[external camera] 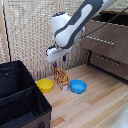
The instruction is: Locate and clasp the grip of the topmost drawer. Steadily and circumspectly yank the drawer open. Discover and seize the nutrition bar using your clamp. Deposit the nutrition bar in the accessible drawer. Unclench the nutrition bar.
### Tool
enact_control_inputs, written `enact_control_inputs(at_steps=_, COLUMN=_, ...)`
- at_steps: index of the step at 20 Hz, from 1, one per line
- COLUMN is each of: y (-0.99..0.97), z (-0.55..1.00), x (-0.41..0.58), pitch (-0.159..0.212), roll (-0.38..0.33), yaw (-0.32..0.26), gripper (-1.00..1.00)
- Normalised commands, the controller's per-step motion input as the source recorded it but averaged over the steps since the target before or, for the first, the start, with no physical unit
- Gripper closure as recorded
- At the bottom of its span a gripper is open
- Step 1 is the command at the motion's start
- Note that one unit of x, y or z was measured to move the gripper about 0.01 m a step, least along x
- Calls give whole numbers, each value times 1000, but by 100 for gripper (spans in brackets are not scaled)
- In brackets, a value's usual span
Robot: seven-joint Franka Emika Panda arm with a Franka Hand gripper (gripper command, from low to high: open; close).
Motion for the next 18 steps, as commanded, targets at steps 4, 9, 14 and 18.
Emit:
enact_control_inputs(at_steps=4, y=34, z=406, x=266, pitch=53, roll=116, yaw=-272, gripper=-100)
enact_control_inputs(at_steps=9, y=47, z=507, x=145, pitch=5, roll=53, yaw=-292, gripper=-100)
enact_control_inputs(at_steps=14, y=50, z=210, x=363, pitch=47, roll=70, yaw=-231, gripper=-100)
enact_control_inputs(at_steps=18, y=-106, z=-89, x=535, pitch=128, roll=14, yaw=-90, gripper=-100)
